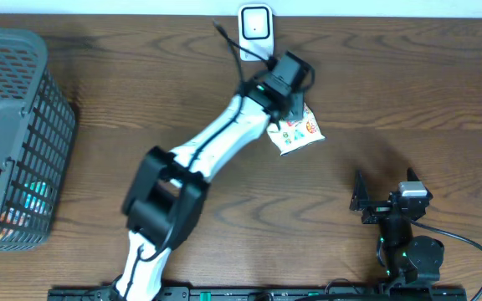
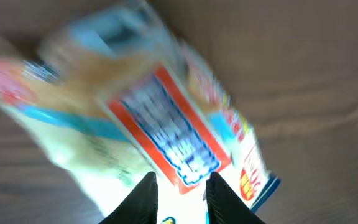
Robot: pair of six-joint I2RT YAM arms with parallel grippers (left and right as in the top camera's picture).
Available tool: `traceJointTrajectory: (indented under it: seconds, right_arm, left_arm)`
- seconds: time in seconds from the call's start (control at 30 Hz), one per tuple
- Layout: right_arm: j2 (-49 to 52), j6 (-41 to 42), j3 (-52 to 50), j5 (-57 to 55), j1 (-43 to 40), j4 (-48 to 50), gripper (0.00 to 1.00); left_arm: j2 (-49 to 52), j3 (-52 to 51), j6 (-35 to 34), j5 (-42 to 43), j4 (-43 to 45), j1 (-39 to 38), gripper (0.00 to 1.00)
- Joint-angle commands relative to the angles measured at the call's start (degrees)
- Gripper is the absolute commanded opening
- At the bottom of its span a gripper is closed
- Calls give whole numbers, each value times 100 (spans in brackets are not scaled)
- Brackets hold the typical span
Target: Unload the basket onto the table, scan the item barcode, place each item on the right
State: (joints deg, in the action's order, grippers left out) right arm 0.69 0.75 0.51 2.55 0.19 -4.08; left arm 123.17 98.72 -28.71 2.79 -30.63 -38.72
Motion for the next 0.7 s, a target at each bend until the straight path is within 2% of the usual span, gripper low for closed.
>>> traceJointTrajectory:
  seconds: [0.0, 0.13, 0.27, 0.43, 0.67]
  right_arm:
    - [-31, -59, -20, -48, 24, -20, 99]
    - [-31, -59, -20, -48, 24, -20, 99]
    - [-31, -59, -20, -48, 24, -20, 99]
    - [-31, -59, -20, -48, 24, -20, 99]
    - [-31, -59, -20, -48, 24, -20, 99]
  left_arm:
    - [315, -15, -66, 87, -160, -138, 26]
    - [470, -15, 160, 83, -649, -186, 26]
    - [422, -13, 861, 24, -1167, -116, 26]
    - [197, -11, 896, -83, -1499, 122, 26]
    - [-494, 11, 898, -83, -1333, 413, 26]
